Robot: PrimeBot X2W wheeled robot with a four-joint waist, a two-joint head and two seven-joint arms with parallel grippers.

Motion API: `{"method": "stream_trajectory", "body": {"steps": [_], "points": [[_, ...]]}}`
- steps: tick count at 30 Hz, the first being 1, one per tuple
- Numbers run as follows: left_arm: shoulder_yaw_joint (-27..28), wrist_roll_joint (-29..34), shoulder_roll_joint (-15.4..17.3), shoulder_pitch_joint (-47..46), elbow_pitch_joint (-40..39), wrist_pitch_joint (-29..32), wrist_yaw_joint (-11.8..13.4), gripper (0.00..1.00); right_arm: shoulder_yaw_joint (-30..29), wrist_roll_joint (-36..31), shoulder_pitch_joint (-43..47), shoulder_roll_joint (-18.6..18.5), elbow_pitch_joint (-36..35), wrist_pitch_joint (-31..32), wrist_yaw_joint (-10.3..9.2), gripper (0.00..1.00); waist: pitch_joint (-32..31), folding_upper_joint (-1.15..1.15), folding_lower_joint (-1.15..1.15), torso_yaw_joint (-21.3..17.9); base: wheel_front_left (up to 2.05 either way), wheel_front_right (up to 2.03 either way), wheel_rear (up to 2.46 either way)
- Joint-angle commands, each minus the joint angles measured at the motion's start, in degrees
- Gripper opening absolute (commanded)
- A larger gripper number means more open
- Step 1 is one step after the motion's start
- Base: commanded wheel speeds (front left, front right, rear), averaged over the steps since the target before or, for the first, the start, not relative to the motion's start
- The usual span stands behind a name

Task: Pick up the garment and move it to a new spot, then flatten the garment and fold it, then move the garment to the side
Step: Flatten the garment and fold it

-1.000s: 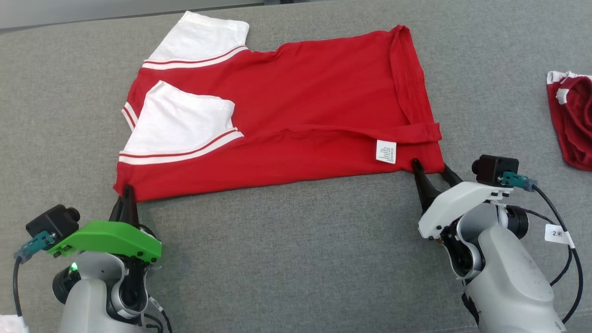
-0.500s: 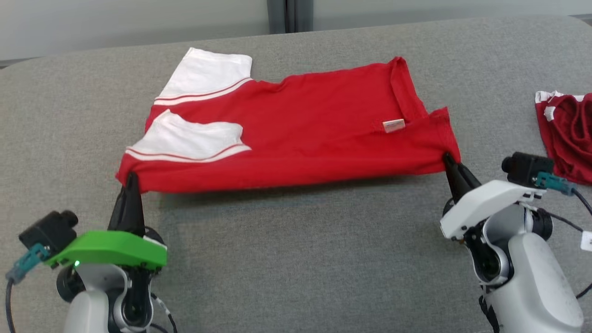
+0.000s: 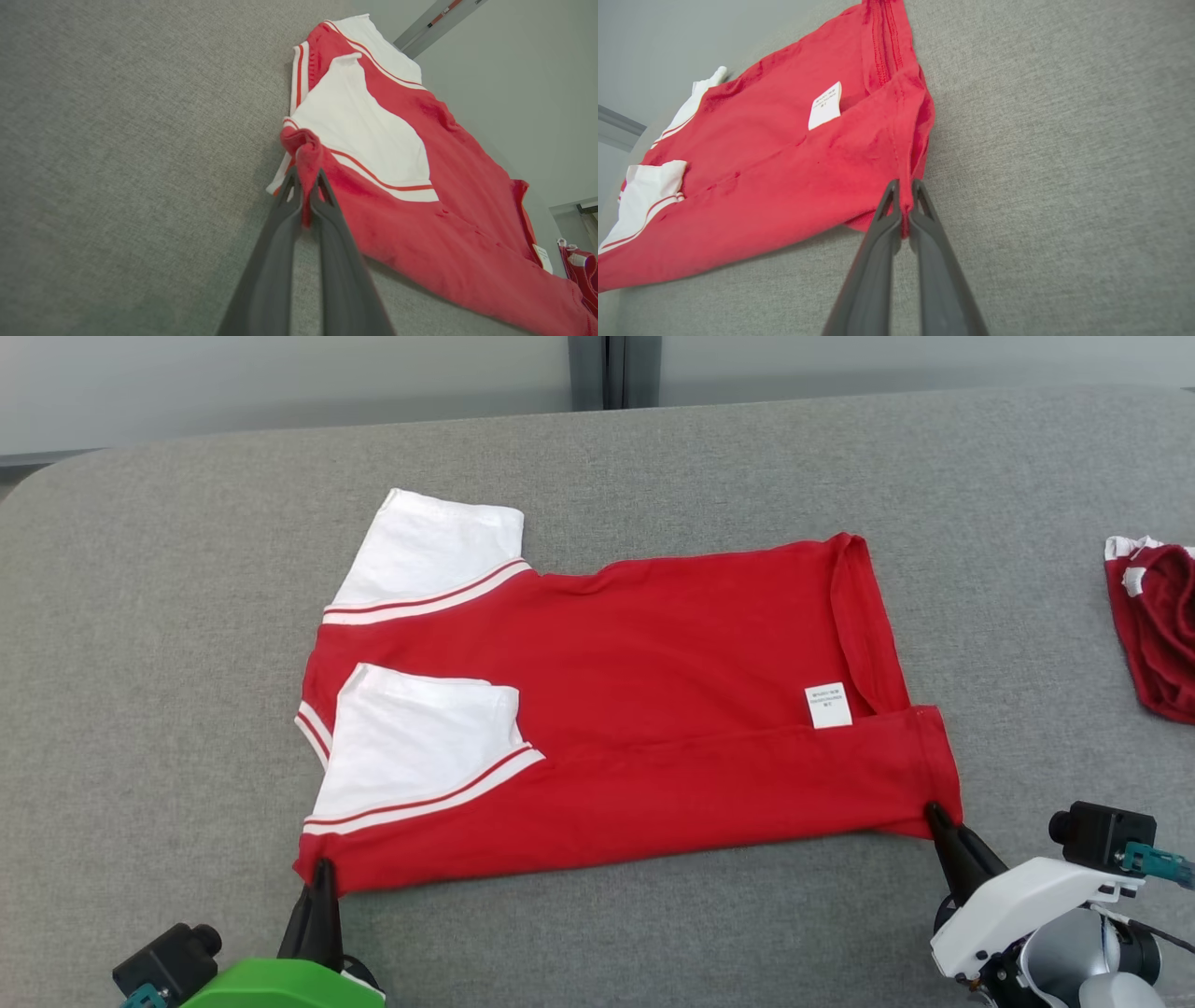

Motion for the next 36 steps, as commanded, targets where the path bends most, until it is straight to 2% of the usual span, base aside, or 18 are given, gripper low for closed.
{"method": "stream_trajectory", "body": {"steps": [1,2,3,9,15,22,26,28,36], "points": [[-0.08,0.12,0.17,1.08,-0.21,-0.28,0.43,0.19,-0.05,0.12,0.83,-0.17,-0.4,-0.51,0.0,0.25,0.09,0.0,0.0,-0.24,0.0,0.0,0.0],[0.01,0.52,0.46,1.18,-0.4,-0.47,0.65,0.42,0.04,0.22,1.19,-0.17,-0.48,-0.63,0.0,0.68,0.12,0.0,0.0,-0.4,0.0,0.0,0.0],[0.2,0.74,0.86,1.2,-0.61,-0.65,0.69,0.99,0.17,0.28,1.41,-0.17,-0.54,-0.77,0.0,1.0,0.15,0.0,0.0,-0.55,0.0,0.0,0.0],[2.11,2.82,4.14,-0.27,-3.34,-0.79,2.1,1.0,-0.92,-0.85,2.21,-0.17,-2.55,-2.34,0.0,1.0,0.31,0.0,0.0,-1.94,0.0,0.0,0.0],[0.92,8.16,11.39,-10.14,-5.85,3.4,1.89,1.0,-1.67,-2.97,-1.11,-0.13,-5.76,-3.8,0.0,1.0,2.59,0.0,0.0,-3.7,0.0,0.0,0.0],[-3.6,14.25,20.73,-31.14,-1.43,14.5,-1.48,1.0,3.32,-5.38,-9.13,-0.13,-7.63,-3.88,0.0,1.0,9.88,0.0,0.0,-7.34,0.0,0.0,0.0],[-6.71,15.78,24.45,-42.1,3.89,21.46,-5.1,1.0,7.3,-6.0,-14.36,-0.13,-7.35,-4.43,0.0,1.0,14.38,0.0,0.0,-10.12,0.0,0.0,0.0],[-7.69,16.84,26.15,-46.84,6.79,24.48,-6.11,1.0,9.27,-5.87,-16.77,-0.12,-6.71,-4.85,0.0,1.0,16.36,0.0,0.0,-11.53,0.0,0.0,0.0],[-9.71,17.16,28.63,-56.92,15.54,32.02,-7.76,1.0,13.96,-5.21,-21.9,-0.11,-3.72,-7.48,0.0,1.0,20.9,0.0,0.0,-15.6,0.0,0.0,0.0]]}}
